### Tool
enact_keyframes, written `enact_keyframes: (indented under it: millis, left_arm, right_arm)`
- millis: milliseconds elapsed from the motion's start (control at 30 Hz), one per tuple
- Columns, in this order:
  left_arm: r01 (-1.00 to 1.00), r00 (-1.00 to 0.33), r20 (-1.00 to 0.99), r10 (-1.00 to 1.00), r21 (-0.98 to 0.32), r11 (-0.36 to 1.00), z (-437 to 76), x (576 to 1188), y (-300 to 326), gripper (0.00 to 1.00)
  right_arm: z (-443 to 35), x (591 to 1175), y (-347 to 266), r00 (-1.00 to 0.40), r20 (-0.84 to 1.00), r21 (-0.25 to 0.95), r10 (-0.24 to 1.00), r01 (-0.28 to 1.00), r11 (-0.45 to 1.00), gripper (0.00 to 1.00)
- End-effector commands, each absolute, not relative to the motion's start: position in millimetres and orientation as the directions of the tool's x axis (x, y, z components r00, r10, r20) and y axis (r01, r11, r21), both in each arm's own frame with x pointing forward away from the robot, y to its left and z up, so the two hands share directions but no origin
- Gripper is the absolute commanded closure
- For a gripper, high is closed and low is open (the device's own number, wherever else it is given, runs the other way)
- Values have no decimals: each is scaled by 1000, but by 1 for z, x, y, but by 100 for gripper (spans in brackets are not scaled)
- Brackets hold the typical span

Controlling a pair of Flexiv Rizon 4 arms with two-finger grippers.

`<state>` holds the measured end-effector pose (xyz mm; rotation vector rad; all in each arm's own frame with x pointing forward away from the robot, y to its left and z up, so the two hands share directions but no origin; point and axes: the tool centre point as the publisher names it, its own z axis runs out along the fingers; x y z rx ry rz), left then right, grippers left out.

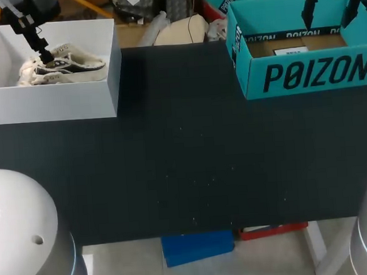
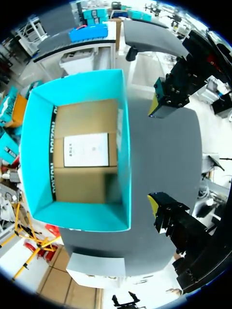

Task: Take the shoe out of the shoebox, open the shoe tongue, remove and reinsert the insole, then place the shoe into the shoebox

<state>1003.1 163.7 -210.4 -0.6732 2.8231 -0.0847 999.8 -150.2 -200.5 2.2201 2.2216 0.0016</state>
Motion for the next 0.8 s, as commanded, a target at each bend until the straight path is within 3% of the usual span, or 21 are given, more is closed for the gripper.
enact_keyframes:
  millis: [33, 67, 133, 233, 467, 800]
  left_arm:
    - [229, -921, -328, 208, -26, 973, -231, 1025, 179, 30]
    - [239, -920, -327, 217, -27, 971, -235, 1030, 181, 40]
    - [230, -927, -312, 209, -32, 973, -242, 1039, 186, 38]
    - [231, -929, -303, 212, -29, 973, -252, 1050, 191, 46]
    - [246, -943, -239, 233, -23, 969, -285, 1064, 190, 32]
    - [201, -964, -182, 195, -15, 979, -325, 1087, 188, 40]
  right_arm:
    - [-200, 1000, -150, 0, 0, 1, 1000, 1000, 0, 0]
    - [-200, 1000, -150, 0, 0, 1, 1000, 1000, 0, 0]
    - [-200, 1000, -150, 0, 0, 1, 1000, 1000, 0, 0]
    - [-200, 1000, -150, 0, 0, 1, 1000, 1000, 0, 0]
    - [-200, 1000, -150, 0, 0, 1, 1000, 1000, 0, 0]
    - [-200, 1000, -150, 0, 0, 1, 1000, 1000, 0, 0]
